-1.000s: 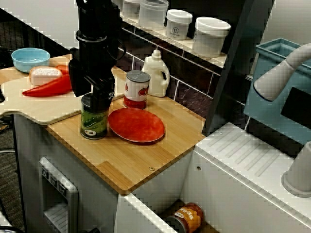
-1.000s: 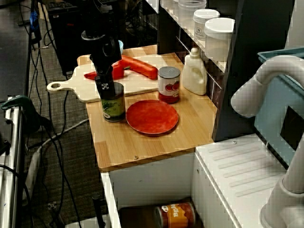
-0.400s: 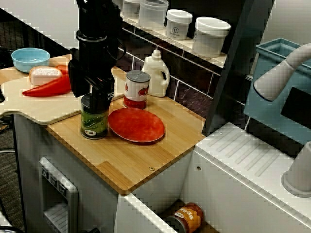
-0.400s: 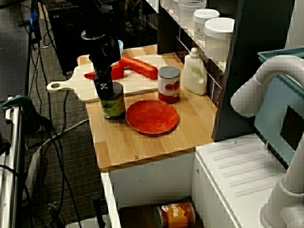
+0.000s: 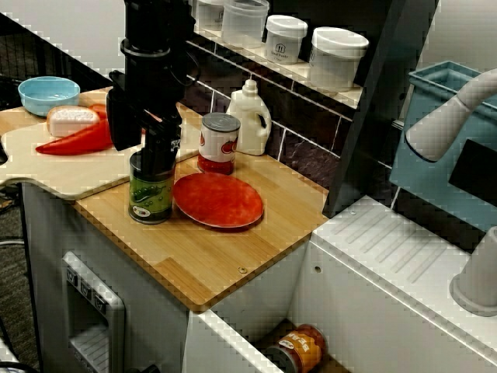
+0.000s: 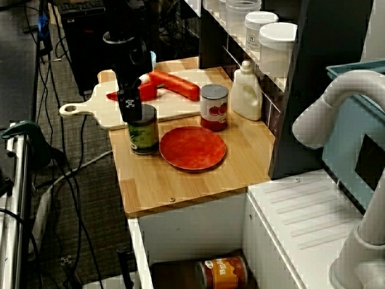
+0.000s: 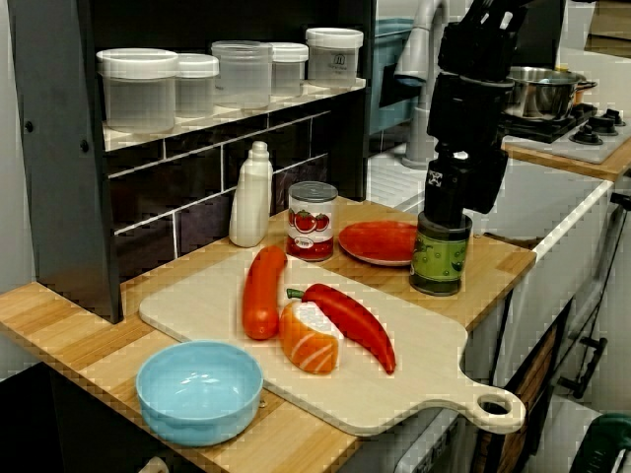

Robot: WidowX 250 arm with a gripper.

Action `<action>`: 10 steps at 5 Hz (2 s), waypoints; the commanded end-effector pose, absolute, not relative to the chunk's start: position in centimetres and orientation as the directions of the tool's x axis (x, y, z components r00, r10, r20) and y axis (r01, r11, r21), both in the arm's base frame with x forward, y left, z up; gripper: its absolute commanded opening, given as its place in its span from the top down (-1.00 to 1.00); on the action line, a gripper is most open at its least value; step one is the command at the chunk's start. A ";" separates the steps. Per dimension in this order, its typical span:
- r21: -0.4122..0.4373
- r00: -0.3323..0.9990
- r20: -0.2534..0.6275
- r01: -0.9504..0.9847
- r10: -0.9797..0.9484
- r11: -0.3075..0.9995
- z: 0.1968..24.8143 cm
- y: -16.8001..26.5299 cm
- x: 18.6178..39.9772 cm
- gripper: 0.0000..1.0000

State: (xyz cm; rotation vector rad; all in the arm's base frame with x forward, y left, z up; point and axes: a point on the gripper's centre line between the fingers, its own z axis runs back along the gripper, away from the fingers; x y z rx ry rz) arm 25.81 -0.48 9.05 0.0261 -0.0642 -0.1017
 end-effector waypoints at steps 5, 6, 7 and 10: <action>0.057 0.994 0.032 0.106 -0.108 0.993 13.2 4.2 27.0 -1.00; 0.080 0.993 0.027 0.115 -0.118 0.990 12.6 4.6 27.2 -1.00; 0.102 0.992 0.026 0.119 -0.122 0.988 11.9 5.1 27.3 -1.00; 0.138 0.990 -0.010 0.140 -0.140 0.980 11.0 7.9 28.0 -1.00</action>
